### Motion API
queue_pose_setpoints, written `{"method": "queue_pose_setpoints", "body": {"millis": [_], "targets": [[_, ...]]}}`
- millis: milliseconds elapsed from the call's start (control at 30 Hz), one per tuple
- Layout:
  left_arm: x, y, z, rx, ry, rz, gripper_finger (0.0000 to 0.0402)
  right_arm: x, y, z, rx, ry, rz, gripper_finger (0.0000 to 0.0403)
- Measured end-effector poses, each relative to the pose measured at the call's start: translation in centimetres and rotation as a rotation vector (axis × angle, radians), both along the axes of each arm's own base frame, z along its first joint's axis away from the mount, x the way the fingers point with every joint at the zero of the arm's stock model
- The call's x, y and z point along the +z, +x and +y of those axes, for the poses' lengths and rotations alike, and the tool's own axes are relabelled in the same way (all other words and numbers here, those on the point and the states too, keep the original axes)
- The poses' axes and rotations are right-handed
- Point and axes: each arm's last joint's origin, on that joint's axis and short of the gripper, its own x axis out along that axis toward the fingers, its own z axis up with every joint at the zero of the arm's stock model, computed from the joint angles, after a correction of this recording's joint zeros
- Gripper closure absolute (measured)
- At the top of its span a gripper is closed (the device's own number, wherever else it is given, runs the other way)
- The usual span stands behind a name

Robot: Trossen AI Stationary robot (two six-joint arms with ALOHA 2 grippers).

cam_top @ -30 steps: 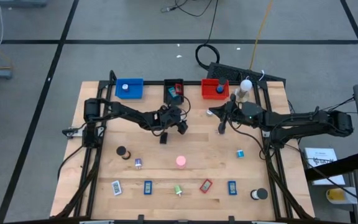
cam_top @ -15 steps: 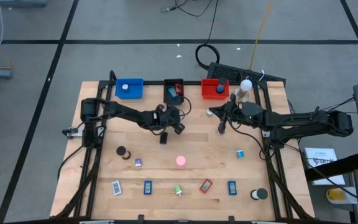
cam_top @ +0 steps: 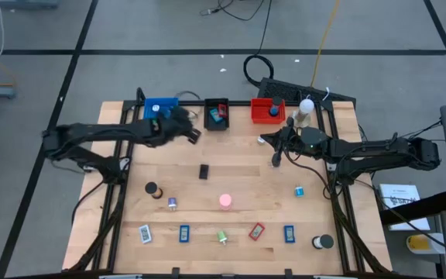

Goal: Pick & Place Office items
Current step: Put the top left purple charger adapter into the blue bin

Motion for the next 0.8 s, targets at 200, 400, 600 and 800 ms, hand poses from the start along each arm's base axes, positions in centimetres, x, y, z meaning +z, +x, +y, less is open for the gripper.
{"method": "queue_pose_setpoints", "body": {"millis": [200, 400, 600, 800], "targets": [[-0.9, -3.9, 3.1, 0.109, 0.021, -0.042, 0.0265, 0.0, 0.0, 0.0, 0.000, -0.001, -0.004, 0.0402], [-3.8, -7.0, 7.2, 0.136, 0.000, -0.126, 0.0265, 0.0, 0.0, 0.0, 0.000, -0.001, -0.004, 0.0402], [-4.5, -9.3, 9.9, 0.189, -0.028, -0.165, 0.0265, 0.0, 0.0, 0.0, 0.001, -0.008, -0.002, 0.0402], [-5.9, -9.5, 9.6, 0.225, -0.080, -0.081, 0.0265, 0.0, 0.0, 0.0, 0.000, -0.009, -0.002, 0.0402]]}}
